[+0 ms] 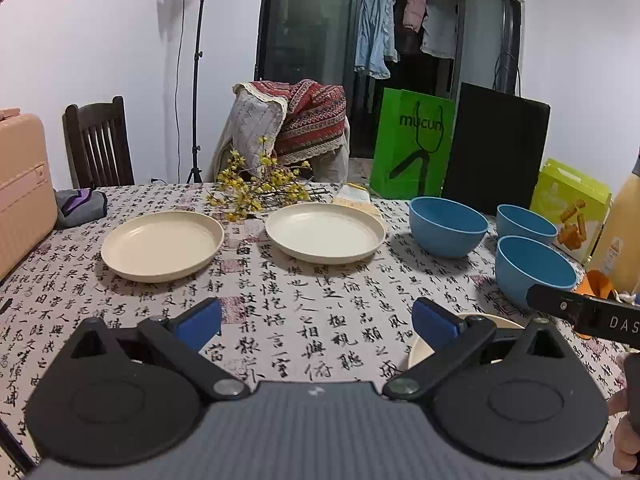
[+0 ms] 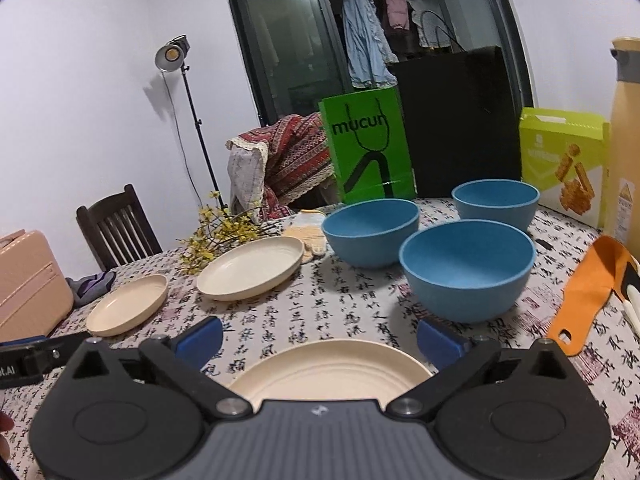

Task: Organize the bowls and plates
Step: 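Open both grippers to release the cream plate onto the table, then move both open grippers back toward the cream plates by the yellow flowers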

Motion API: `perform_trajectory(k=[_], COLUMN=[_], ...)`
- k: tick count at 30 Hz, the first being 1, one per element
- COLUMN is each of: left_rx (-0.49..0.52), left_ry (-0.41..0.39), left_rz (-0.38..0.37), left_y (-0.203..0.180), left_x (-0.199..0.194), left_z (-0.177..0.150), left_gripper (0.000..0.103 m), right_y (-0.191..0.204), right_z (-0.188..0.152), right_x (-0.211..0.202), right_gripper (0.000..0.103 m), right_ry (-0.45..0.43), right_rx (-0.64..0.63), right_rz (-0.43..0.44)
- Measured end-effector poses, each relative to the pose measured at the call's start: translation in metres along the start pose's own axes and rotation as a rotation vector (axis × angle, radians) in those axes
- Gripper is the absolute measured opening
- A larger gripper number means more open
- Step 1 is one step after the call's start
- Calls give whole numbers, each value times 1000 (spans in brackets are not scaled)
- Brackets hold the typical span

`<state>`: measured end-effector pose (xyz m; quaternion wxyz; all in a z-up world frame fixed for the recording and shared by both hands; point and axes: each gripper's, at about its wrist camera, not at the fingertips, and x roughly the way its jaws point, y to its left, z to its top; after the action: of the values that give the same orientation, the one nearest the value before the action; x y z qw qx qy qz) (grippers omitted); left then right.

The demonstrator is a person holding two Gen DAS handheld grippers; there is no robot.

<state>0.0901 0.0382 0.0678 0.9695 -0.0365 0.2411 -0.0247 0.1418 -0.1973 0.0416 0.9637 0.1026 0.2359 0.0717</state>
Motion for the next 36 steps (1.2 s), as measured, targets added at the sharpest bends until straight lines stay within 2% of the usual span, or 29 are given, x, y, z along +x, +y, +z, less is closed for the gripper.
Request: perform_trajectory(k=[10,22,36], left_rx=[-22,-50,-163], left_ry=[-1,2,-7], left_rz=[23,70,201], left_y=[25,64,159], left_x=[9,34,64], left_z=[13,32,72], left_gripper=[103,103,103], right_y=[25,53,146], right_z=[12,31,58], right_x=[18,63,149], right_gripper=[103,103,103], right_ry=[7,41,125], right_rx=[-34,-27,5], right_rz=[16,61,162])
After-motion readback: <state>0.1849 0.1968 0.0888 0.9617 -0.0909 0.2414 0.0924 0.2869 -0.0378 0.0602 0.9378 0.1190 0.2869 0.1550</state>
